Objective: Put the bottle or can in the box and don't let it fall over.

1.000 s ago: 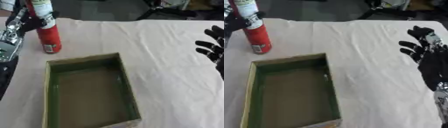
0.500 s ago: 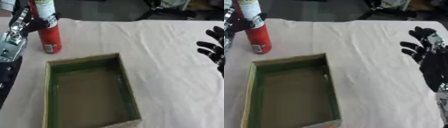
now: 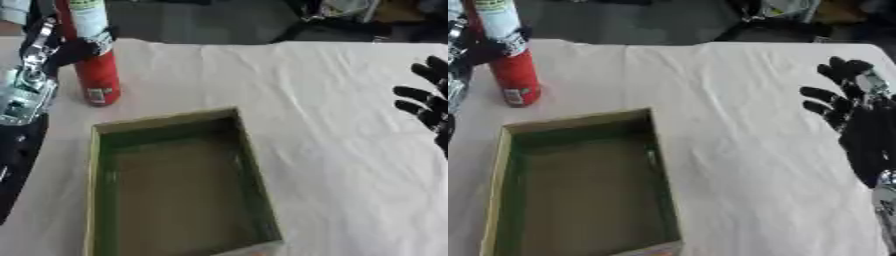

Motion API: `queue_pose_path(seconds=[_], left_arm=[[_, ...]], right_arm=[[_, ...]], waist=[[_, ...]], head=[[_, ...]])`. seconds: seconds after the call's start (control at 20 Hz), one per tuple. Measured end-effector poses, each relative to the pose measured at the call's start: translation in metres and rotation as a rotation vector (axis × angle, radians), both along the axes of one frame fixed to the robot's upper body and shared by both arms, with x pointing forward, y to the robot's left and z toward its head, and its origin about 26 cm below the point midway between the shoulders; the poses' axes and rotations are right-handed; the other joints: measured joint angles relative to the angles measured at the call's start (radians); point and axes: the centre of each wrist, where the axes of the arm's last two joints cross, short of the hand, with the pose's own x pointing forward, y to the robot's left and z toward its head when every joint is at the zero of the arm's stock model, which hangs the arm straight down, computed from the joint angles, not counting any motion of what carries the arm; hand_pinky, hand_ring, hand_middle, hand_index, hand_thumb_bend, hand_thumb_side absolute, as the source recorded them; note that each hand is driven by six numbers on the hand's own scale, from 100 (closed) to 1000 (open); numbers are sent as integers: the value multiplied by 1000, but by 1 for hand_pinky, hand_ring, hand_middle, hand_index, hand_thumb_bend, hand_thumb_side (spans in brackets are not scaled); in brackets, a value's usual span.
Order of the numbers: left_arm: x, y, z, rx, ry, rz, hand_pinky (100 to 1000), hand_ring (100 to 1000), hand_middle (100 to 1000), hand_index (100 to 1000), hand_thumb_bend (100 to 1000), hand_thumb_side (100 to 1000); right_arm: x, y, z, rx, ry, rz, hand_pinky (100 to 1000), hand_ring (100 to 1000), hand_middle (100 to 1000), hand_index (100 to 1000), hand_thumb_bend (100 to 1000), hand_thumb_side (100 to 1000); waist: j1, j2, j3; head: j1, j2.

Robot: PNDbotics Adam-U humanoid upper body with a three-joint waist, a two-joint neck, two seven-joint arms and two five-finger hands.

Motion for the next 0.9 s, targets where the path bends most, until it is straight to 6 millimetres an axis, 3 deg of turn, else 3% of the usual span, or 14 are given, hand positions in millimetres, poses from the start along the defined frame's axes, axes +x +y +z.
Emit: queue_pose_path(seconds=[0.2, 0.35, 0.9], left_arm=[[0, 1, -1, -29, 5, 17, 657, 894, 487, 248, 100, 147], [1, 1, -1, -36, 4, 24, 655, 860, 441, 194, 100, 154], [0, 0, -2, -23, 4, -24, 633, 806, 362, 144, 100, 112]], right_arm=[[0, 0, 0, 0, 2, 0, 879, 839, 971, 994, 100, 911], [0, 0, 0, -1, 5, -1, 880, 839, 971, 994, 100, 912], [0, 0, 0, -2, 8, 0, 887, 840, 972, 994, 100, 906]], waist=[[0, 0, 0], [0, 0, 0], [0, -4, 1]], head=[[0, 0], [0, 0], [-1, 10]])
